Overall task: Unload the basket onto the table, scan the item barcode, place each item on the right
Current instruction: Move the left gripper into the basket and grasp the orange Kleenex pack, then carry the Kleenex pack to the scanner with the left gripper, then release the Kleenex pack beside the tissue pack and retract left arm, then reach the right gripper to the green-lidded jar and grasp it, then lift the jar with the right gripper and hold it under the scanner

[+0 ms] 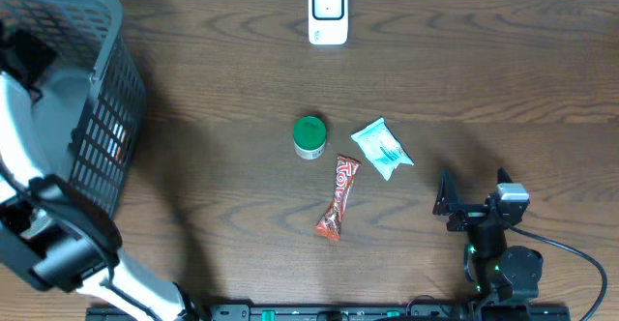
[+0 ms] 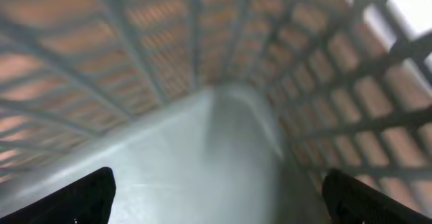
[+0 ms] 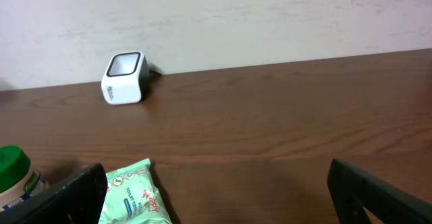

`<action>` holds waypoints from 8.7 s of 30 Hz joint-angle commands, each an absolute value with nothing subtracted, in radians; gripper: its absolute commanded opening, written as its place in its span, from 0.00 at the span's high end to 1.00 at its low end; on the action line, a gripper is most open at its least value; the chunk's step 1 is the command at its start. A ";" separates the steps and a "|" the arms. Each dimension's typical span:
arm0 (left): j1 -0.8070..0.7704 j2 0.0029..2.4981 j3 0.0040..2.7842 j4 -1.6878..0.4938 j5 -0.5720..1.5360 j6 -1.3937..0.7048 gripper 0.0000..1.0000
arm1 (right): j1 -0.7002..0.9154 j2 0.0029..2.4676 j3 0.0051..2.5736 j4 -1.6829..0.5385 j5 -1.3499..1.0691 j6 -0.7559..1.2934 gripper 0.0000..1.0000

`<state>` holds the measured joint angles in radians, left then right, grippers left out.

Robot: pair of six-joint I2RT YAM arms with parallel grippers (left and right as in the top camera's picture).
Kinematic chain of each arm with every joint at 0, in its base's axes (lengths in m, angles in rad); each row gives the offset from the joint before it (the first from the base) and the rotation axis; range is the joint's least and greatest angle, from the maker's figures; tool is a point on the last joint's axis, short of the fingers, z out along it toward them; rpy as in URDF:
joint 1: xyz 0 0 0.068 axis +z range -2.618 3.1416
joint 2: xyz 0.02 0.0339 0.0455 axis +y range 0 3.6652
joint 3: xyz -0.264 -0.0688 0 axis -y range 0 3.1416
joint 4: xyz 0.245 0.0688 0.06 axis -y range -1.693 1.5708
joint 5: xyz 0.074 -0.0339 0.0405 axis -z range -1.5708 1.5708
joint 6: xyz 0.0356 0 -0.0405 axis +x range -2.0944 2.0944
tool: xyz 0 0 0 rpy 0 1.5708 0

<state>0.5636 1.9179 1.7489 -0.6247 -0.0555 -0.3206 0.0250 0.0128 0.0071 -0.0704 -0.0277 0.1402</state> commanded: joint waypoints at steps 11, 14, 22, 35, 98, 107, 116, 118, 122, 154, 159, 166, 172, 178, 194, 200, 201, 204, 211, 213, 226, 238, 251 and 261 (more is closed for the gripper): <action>0.562 2.063 1.752 -0.785 0.331 0.233 0.02 | 0.033 0.009 0.006 -0.074 -0.024 0.141 0.01; 0.562 2.063 1.752 -0.830 0.332 0.255 0.02 | 0.033 0.009 0.006 -0.074 -0.024 0.141 0.01; 0.563 2.065 1.729 -0.949 0.327 0.053 0.02 | 0.033 0.009 0.006 -0.074 -0.024 0.141 0.01; 0.529 2.065 1.720 -1.151 0.066 -0.643 0.02 | 0.033 0.009 0.006 -0.074 -0.024 0.141 0.01; 0.425 1.496 1.895 -1.110 0.183 -0.708 0.59 | 0.033 0.009 0.006 -0.074 -0.024 0.141 0.01; -0.072 1.398 1.887 -1.060 0.235 -0.681 0.59 | 0.033 0.009 0.006 -0.074 -0.024 0.141 0.01; -0.546 1.643 1.869 -0.917 0.163 -0.643 0.59 | 0.033 0.009 0.006 -0.074 -0.024 0.141 0.01; -0.599 1.706 1.869 -0.906 0.134 -0.644 0.59 | 0.033 0.009 0.006 -0.074 -0.024 0.141 0.01; -0.666 1.819 1.869 -0.871 0.134 -0.661 0.59 | 0.033 0.009 0.006 -0.074 -0.024 0.141 0.01; -0.755 2.185 1.871 -0.477 0.253 -0.478 0.02 | 0.033 0.009 0.006 -0.074 -0.024 0.141 0.01; -0.718 1.977 1.872 -0.521 0.145 -0.306 0.02 | 0.033 0.009 0.006 -0.074 -0.024 0.141 0.01; -0.593 1.621 1.872 -0.567 -0.090 -0.198 0.02 | 0.033 0.009 0.006 -0.074 -0.024 0.141 0.01; -0.440 1.398 1.872 -0.535 -0.129 -0.118 0.02 | 0.033 0.009 0.006 -0.071 -0.024 0.141 0.01; -0.285 1.261 1.872 -0.647 -0.129 0.005 0.02 | 0.033 0.009 0.006 -0.067 -0.031 0.144 0.01; -0.116 1.171 1.791 -0.747 -0.151 0.029 0.02 | 0.041 0.326 0.378 -0.547 -0.285 0.383 0.01; -0.095 1.117 1.705 -0.685 -0.151 0.029 0.02 | 0.157 0.786 0.770 -0.798 -0.180 0.350 0.01; -0.089 1.104 1.691 -0.676 -0.151 0.029 0.02 | 0.188 0.861 0.833 -0.834 -0.182 0.350 0.01; -0.070 1.061 1.656 -0.651 -0.151 0.028 0.02 | 0.315 1.119 1.054 -0.960 -0.194 0.366 0.01; -0.014 0.948 1.615 -0.638 -0.151 0.010 0.02 | 0.484 1.547 1.362 -0.963 -0.187 0.349 0.01; 0.002 0.905 1.601 -0.638 -0.151 -0.018 0.02 | 0.495 1.630 1.371 -0.863 -0.190 0.334 0.01; 0.023 0.609 1.483 -0.639 -0.112 -0.019 0.02 | 0.592 2.017 1.808 -1.052 -0.037 0.453 0.01; 0.023 0.418 1.363 -0.647 0.131 0.057 0.02 | 0.629 2.157 1.870 -1.060 -0.028 0.519 0.01; 0.023 0.193 1.164 -0.593 0.081 0.138 0.02 | 0.659 2.279 1.869 -1.055 -0.035 0.525 0.01; 0.023 0.165 1.162 -0.554 0.033 0.138 0.02 | 0.669 2.337 1.869 -1.060 -0.035 0.531 0.16</action>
<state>0.0181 0.1699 1.1645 -0.5644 0.0494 0.1234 0.6613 2.3112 1.8637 -1.0573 -0.0410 0.5198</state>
